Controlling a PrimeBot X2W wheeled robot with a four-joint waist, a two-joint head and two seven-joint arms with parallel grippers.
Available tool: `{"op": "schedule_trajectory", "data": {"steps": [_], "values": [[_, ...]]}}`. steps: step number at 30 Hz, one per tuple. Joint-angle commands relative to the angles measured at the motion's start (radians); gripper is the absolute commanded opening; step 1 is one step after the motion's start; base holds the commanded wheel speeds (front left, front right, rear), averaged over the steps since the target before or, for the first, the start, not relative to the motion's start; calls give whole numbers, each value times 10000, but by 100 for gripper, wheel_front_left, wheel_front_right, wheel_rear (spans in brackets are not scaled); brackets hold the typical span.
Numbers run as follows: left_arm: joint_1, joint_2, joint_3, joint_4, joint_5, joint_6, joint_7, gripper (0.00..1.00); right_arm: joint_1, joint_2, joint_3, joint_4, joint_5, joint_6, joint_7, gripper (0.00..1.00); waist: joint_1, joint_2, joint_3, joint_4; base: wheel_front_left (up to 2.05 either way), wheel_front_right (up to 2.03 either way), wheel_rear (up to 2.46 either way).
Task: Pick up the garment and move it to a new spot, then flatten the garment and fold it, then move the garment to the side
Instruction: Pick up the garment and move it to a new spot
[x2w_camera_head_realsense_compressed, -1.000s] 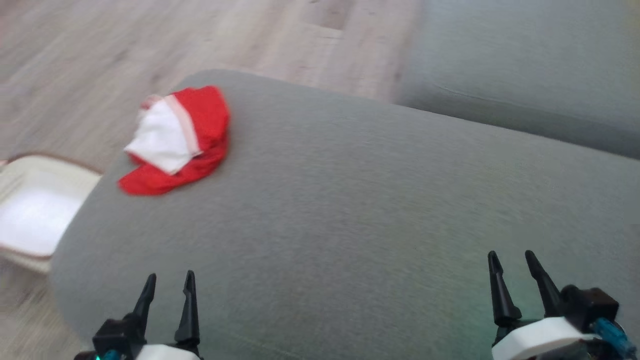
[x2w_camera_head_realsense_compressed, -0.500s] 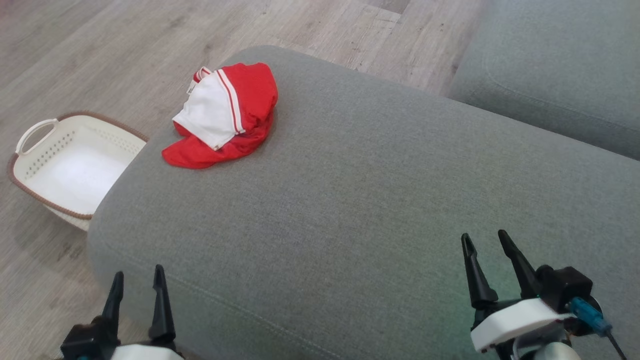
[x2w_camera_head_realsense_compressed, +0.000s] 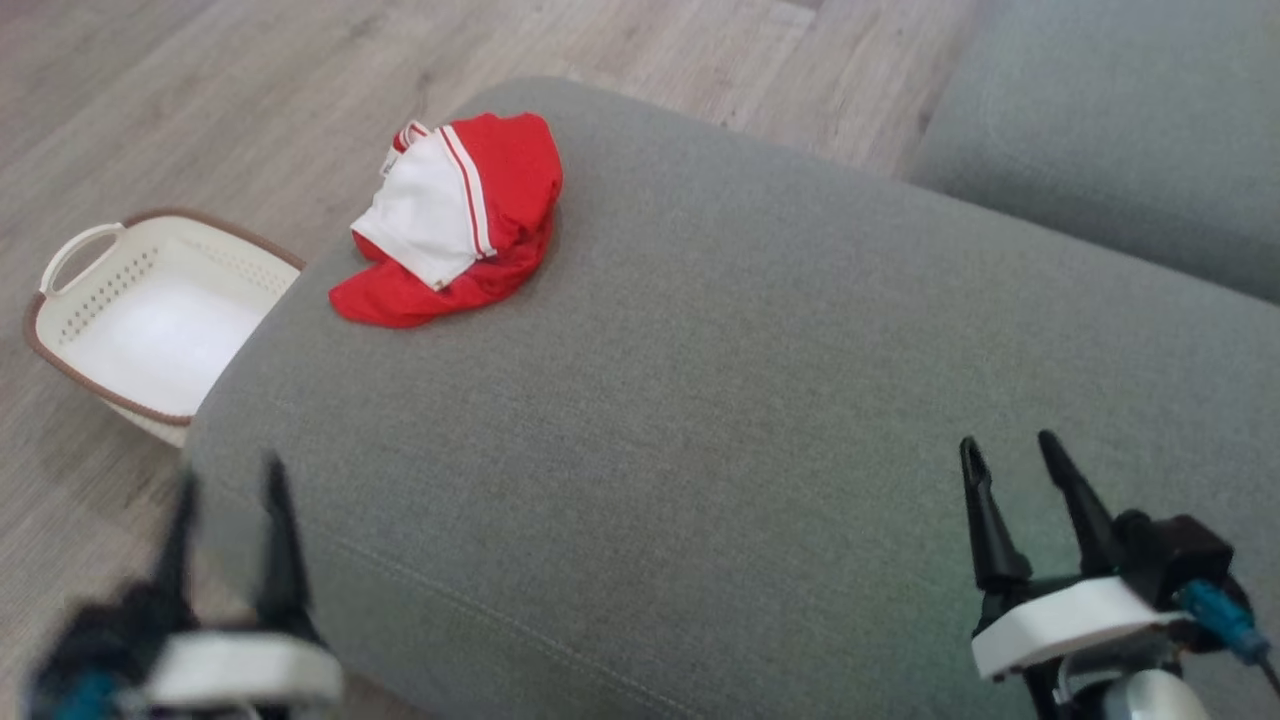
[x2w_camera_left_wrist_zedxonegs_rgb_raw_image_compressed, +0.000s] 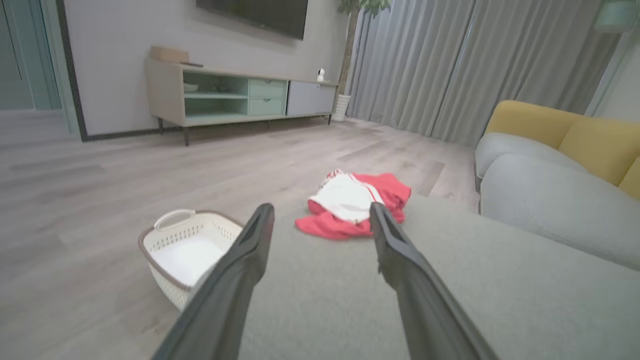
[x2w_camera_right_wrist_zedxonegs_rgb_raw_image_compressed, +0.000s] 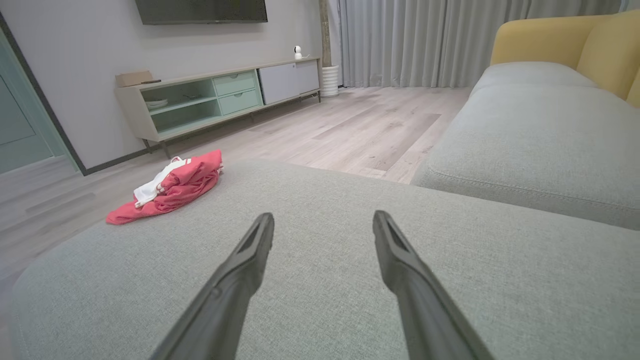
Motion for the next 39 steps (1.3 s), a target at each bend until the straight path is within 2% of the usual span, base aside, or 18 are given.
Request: {"op": "schedule_trajectory", "data": {"steps": [1,5,7,10,13,17,19,27,35,39], "values": [[-1226,585,845,-786,24,64,145,100,-303,-70,120,-648,-213,67,126,100,2,0,325,-146,0,0,0],[-2681,1465,1553,-1283,-74,-155,711,100,-532,-70,-27,-1456,-601,67,604,100,2,0,1031,-418,0,0,0],[-3170,1610,1707,-1248,-169,-269,842,100,-637,-70,-68,-1660,-744,67,739,100,2,0,1205,-467,0,0,0],[-4808,2102,1943,-682,-216,-707,1181,100,-1049,-70,-17,-2263,-1211,67,1180,100,2,0,1784,-660,0,0,0],[-6514,2181,1874,356,-359,-1127,1577,100,-1472,-70,125,-2767,-1539,67,1576,100,2,0,2269,-902,0,0,0],[-8254,1887,1428,2166,-787,-1723,2517,100,-1981,-70,404,-3275,-1830,67,1955,100,2,0,2923,-1346,0,0,0],[-8757,1689,882,3297,-723,-2056,3049,100,-1979,-70,480,-3329,-1890,67,2093,100,2,0,3003,-1470,0,0,0],[-9494,608,314,6598,-1675,-3013,4376,100,-2138,-70,374,-3870,-2483,67,2573,100,2,0,3926,-2155,0,0,0],[-10069,241,22,8083,-1876,-3709,4700,100,-1983,-71,123,-4530,-2852,67,2845,100,2,0,4651,-2361,0,0,0],[-10381,159,-228,8625,-1841,-3909,5046,100,-1935,-73,125,-4670,-2894,67,2867,100,2,0,4830,-2393,0,0,0]]}}
